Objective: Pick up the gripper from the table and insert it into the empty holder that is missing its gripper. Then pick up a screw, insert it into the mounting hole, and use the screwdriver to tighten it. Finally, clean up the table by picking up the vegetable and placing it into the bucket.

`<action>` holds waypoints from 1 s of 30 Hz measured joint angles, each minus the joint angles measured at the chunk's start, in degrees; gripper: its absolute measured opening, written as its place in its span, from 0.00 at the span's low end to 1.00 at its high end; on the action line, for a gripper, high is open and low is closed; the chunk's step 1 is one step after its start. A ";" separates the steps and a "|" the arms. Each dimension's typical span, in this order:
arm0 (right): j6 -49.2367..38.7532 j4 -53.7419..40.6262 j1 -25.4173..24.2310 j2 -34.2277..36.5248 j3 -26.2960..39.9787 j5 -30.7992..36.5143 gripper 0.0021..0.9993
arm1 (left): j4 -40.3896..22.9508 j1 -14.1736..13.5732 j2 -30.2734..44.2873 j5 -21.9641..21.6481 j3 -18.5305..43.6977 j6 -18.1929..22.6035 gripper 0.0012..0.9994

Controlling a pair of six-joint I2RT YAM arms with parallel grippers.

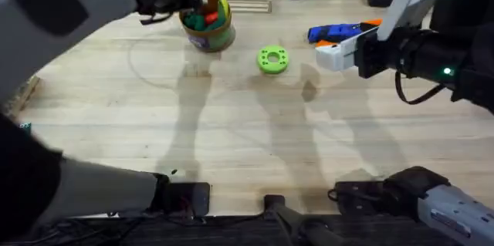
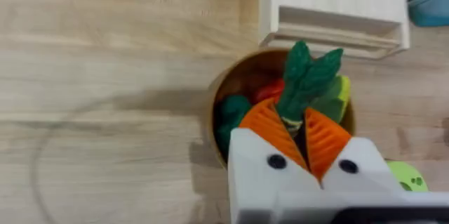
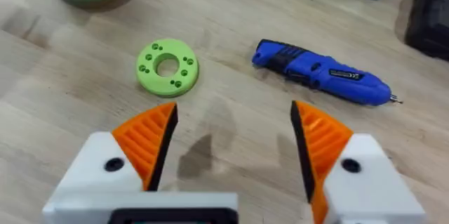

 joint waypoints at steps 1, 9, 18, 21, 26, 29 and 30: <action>0.07 0.00 0.00 -0.01 0.00 -0.02 0.95 | -0.01 0.00 1.19 0.08 0.00 -0.84 0.02; 0.29 0.02 0.00 0.00 0.00 -0.42 0.95 | 1.95 0.00 3.84 0.71 0.00 -4.42 0.03; 0.29 0.00 0.00 0.01 0.00 -0.42 0.95 | 1.92 0.00 3.69 3.93 0.00 -5.35 0.97; 0.29 0.00 0.00 0.01 0.00 -0.42 0.95 | 1.89 0.00 3.60 4.07 0.00 -3.84 0.99; 0.76 -0.01 0.00 -0.78 0.03 -0.42 0.95 | 0.04 0.00 -2.98 4.09 0.00 3.40 0.99; 1.95 -0.97 0.00 -2.67 1.36 -0.42 0.95 | -6.33 0.00 -10.91 4.11 0.00 8.79 0.99; 2.46 -1.57 0.00 -3.37 2.36 -0.42 0.95 | -9.54 0.00 -13.94 4.12 0.01 11.07 0.99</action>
